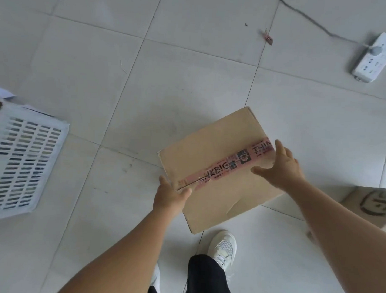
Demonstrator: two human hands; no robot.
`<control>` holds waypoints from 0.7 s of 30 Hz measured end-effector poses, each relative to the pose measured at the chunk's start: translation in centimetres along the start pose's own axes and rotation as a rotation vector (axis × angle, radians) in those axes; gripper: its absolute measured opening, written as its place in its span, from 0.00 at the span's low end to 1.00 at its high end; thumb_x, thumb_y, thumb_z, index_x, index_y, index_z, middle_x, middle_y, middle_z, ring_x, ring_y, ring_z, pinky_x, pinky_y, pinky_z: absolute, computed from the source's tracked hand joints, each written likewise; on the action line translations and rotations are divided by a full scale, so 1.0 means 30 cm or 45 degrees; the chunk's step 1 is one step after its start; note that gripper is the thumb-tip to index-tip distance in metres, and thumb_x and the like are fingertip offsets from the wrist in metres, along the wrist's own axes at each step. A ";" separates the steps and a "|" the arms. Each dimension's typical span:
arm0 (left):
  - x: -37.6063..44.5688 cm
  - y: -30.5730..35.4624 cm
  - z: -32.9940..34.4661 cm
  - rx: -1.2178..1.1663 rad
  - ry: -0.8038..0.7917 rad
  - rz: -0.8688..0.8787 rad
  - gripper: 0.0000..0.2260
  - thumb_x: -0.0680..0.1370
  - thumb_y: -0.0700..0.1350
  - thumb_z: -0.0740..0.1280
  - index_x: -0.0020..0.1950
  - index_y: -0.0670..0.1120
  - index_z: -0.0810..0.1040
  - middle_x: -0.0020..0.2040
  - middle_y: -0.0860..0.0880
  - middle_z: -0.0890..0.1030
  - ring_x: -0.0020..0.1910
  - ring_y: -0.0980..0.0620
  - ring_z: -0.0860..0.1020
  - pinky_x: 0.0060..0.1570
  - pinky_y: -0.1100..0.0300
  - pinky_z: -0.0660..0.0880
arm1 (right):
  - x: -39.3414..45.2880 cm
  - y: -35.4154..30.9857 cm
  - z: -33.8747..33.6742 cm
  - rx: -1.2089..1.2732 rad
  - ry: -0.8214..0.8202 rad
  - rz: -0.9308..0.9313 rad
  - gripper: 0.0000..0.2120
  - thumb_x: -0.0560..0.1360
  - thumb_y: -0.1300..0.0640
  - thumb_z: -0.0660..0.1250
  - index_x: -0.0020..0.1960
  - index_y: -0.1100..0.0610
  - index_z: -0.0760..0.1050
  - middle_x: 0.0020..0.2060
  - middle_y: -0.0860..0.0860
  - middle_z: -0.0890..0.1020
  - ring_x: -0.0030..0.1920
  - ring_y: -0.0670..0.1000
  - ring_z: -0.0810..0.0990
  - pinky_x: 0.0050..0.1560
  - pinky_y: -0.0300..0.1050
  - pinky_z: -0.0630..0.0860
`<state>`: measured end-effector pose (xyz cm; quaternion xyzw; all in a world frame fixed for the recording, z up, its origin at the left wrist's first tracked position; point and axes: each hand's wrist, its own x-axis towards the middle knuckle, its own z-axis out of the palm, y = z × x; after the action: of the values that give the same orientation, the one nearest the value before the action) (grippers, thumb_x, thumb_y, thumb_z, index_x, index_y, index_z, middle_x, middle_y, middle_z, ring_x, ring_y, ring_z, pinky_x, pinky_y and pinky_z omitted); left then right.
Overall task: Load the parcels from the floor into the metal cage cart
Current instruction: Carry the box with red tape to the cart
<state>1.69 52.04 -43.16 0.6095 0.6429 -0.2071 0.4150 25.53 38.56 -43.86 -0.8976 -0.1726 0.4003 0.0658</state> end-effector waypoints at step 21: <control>-0.094 0.050 -0.084 -0.344 0.115 0.133 0.45 0.73 0.45 0.74 0.80 0.51 0.46 0.76 0.50 0.64 0.71 0.48 0.68 0.63 0.59 0.67 | -0.126 0.028 -0.018 0.304 0.157 0.093 0.47 0.67 0.43 0.76 0.76 0.41 0.50 0.66 0.52 0.71 0.62 0.62 0.75 0.55 0.53 0.75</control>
<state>2.16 52.50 -39.15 0.5892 0.6504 -0.0692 0.4743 23.79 36.41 -41.08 -0.9119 -0.0866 0.3642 0.1681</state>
